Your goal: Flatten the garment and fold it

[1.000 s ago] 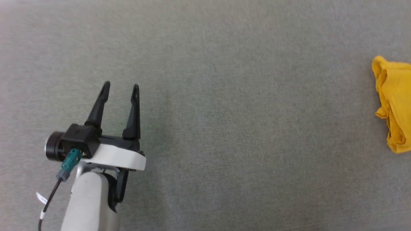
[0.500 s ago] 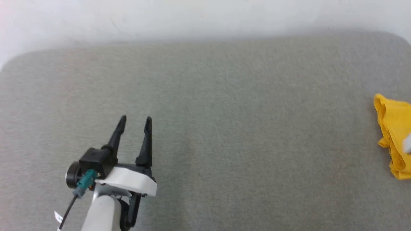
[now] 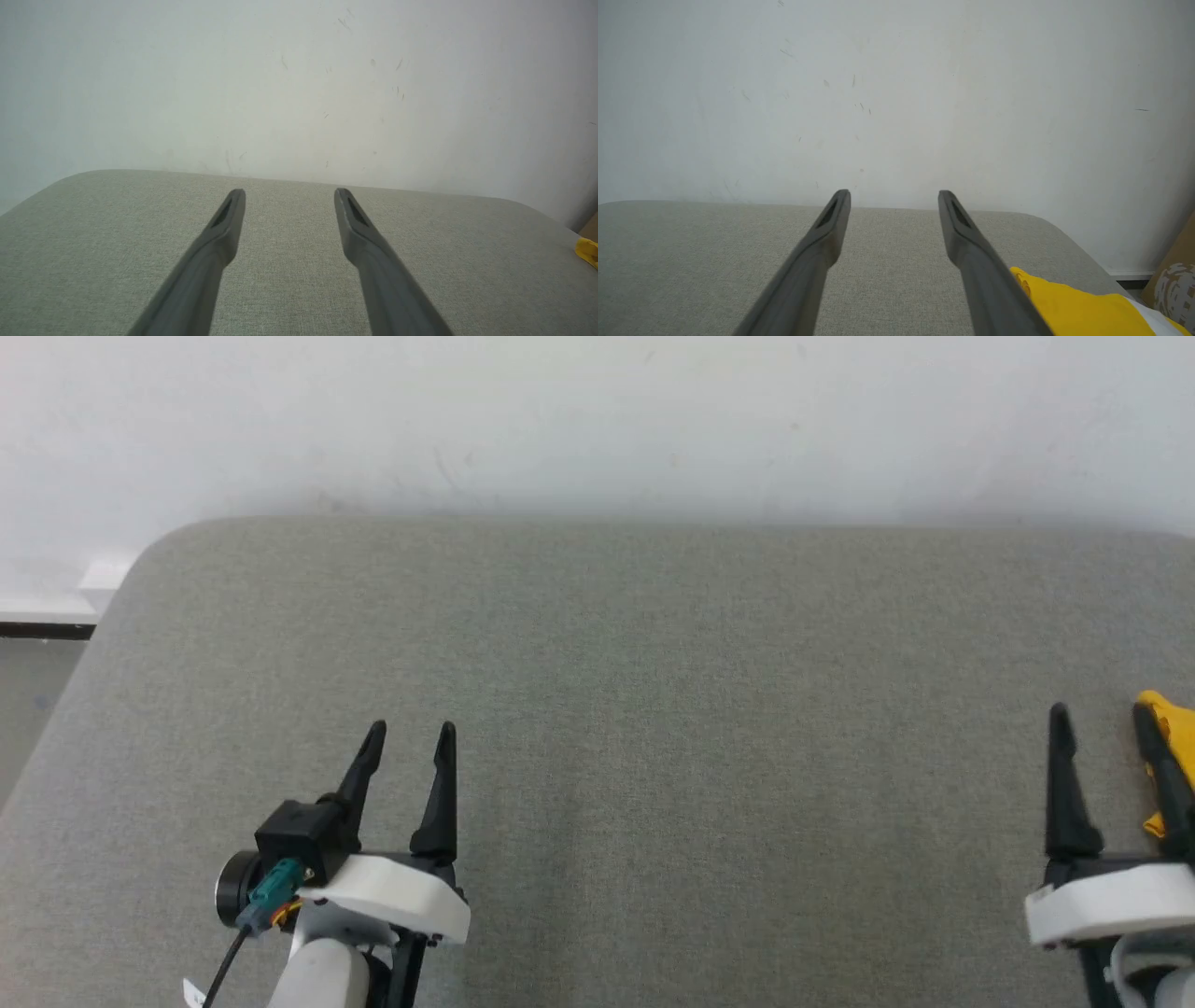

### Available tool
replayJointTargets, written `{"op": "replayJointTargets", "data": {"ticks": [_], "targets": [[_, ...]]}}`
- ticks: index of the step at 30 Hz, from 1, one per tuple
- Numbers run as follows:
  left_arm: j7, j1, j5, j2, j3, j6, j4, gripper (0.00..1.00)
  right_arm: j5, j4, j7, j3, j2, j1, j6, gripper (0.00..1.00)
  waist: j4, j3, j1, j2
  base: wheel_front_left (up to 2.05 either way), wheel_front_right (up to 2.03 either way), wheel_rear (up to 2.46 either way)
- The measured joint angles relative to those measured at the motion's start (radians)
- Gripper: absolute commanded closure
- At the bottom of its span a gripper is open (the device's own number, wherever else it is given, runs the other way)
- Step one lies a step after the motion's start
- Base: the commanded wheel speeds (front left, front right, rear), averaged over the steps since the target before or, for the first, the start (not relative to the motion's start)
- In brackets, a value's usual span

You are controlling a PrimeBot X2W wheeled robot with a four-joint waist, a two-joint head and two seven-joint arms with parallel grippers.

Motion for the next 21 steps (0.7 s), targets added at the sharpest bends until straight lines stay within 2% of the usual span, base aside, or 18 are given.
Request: {"op": "replayJointTargets", "data": {"ticks": [10,21], "targets": [[0.0,0.053,-0.026,-0.001,-0.01,0.026,0.013,0.0,0.024,-0.013,0.017,0.081,0.01,0.079,0.0,0.0,0.013,-0.035,0.0001,0.0,0.0,0.0,0.0],[0.0,0.065,-0.034,-0.002,-0.021,0.039,0.018,0.0,0.036,0.003,0.017,0.105,0.01,0.09,0.0,0.0,0.02,-0.034,0.0001,0.0,0.0,0.0,0.0]]}}
